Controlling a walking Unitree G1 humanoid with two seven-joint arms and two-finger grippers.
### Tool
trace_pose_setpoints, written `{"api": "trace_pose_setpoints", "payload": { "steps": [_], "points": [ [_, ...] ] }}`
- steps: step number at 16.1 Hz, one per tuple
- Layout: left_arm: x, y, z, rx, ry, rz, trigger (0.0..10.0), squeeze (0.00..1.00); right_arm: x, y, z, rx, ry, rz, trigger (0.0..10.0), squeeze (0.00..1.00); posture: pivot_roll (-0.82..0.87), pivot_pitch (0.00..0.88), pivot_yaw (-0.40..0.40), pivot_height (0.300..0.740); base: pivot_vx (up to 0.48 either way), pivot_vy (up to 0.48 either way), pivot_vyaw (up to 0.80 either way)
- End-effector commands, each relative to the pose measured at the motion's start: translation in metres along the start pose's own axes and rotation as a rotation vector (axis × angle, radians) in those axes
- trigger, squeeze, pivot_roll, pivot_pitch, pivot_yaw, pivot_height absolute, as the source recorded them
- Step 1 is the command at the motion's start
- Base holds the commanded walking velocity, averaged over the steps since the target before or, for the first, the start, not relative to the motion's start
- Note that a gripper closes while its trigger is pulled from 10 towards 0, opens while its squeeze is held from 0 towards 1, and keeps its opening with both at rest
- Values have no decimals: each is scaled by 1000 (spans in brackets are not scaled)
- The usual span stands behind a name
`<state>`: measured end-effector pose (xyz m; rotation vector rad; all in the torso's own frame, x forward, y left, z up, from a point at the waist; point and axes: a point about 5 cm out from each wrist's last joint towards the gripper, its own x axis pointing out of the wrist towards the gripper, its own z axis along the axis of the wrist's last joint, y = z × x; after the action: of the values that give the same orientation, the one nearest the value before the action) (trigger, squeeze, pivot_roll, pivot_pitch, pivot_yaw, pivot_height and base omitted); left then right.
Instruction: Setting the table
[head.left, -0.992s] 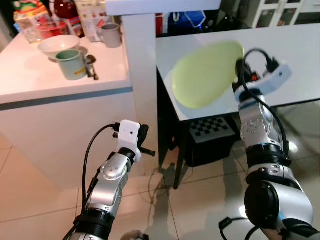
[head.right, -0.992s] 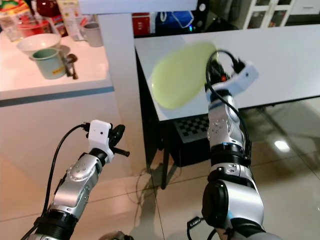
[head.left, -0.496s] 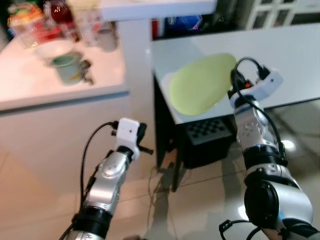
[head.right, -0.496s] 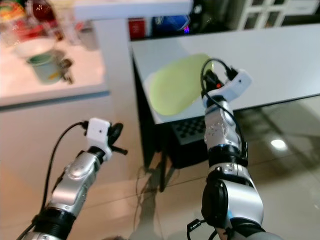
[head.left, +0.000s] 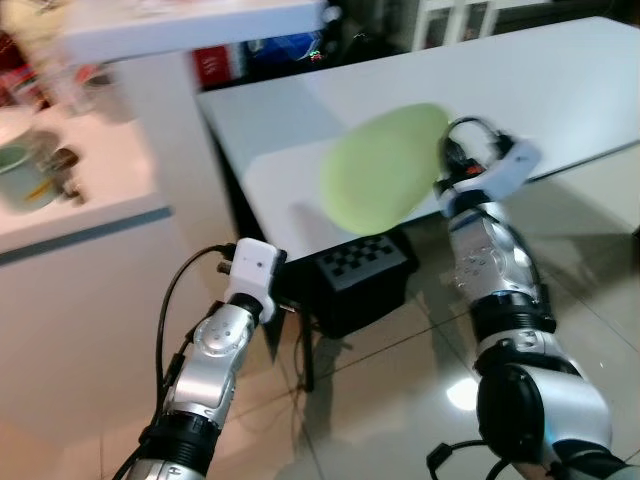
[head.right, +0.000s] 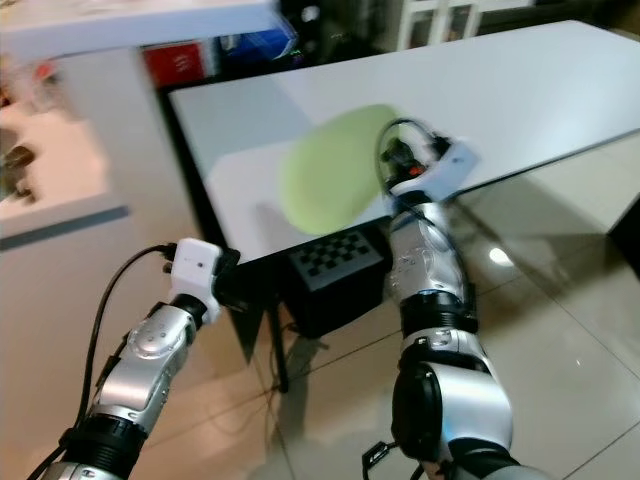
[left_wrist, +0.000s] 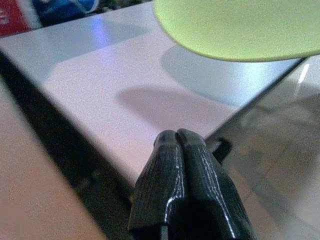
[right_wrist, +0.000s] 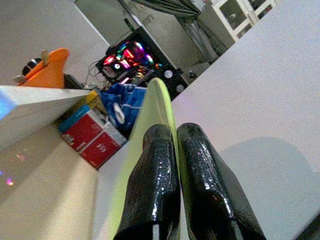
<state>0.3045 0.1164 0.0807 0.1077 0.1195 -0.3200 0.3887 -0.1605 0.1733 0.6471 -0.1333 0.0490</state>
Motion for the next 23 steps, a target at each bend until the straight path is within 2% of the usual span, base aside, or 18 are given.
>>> {"api": "trace_pose_setpoints", "payload": {
  "steps": [1, 14, 19, 23],
  "points": [
    [1, -3, 0, 14, 7, -7, 10000, 0, 2, 2, 11, -9, -48, 20, 10000, 0, 34, 0, 44, 740, 431, 0, 0],
    [4, -6, 2, 38, 0, 0, 10000, 0, 1, 10, 5, -45, -27, 58, 10000, 0, 32, 0, 44, 740, 428, 0, 0],
    [3, -5, -1, 33, 18, 14, 10000, 0, 0, 10, 1, -50, -12, 58, 10000, 0, 33, 0, 45, 740, 0, 0, 0],
    [5, 1, 4, -50, -12, 55, 10000, 0, 1, 11, 0, -59, -3, 58, 10000, 0, 37, 0, 43, 740, 0, 0, 0]
  ]
}}
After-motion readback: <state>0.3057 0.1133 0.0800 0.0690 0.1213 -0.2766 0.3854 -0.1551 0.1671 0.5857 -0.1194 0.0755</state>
